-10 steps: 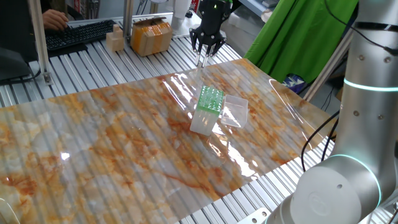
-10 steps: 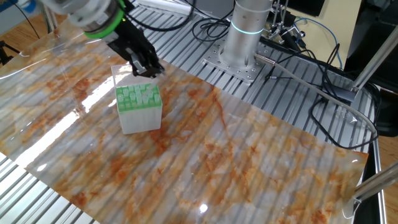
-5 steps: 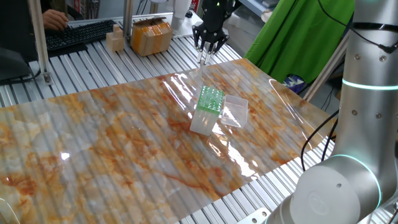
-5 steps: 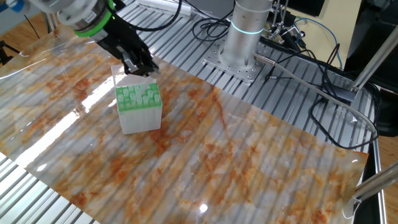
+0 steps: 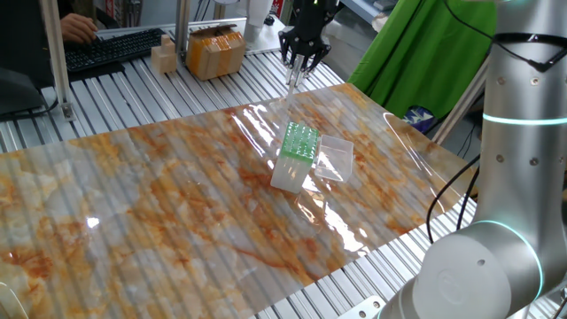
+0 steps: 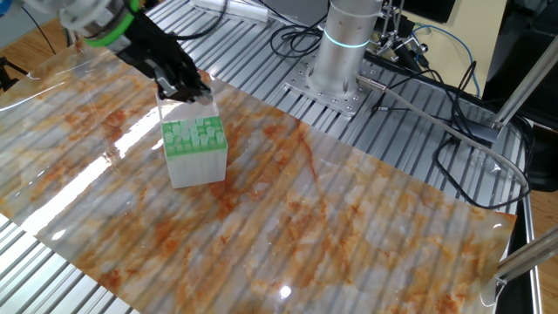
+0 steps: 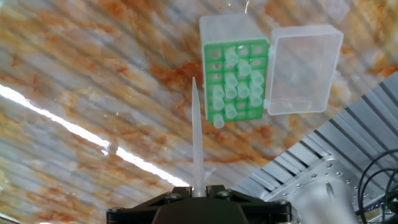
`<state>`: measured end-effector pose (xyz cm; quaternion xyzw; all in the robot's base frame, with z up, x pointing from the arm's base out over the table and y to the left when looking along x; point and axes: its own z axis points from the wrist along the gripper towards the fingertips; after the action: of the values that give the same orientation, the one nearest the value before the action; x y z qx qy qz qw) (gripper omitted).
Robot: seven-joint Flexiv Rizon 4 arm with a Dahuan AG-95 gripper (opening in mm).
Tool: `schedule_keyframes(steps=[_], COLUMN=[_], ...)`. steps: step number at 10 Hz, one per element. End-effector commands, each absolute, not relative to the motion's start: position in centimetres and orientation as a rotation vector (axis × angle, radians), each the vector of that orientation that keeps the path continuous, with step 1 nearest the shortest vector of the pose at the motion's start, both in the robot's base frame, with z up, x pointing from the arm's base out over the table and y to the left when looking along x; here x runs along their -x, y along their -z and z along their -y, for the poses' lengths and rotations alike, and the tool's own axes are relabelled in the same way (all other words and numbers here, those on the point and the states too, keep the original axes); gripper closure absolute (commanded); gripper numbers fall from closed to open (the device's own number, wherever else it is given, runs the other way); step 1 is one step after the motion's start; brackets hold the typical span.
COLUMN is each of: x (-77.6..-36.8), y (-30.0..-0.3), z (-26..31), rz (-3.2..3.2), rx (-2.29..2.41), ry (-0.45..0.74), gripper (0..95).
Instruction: Insert a large pipette tip into the holder for large pipette tips
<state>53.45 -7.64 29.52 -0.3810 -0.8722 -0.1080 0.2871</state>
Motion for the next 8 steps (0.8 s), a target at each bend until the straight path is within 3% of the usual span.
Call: schedule_keyframes(steps=[1, 8], x=[-53.13, -53.14], y=[-29.27, -29.27], z=[7.59, 7.63], rz=[2.331, 2.318], rx=[1.03, 1.024], ry=[0.292, 0.317], gripper=[95.0, 95.0])
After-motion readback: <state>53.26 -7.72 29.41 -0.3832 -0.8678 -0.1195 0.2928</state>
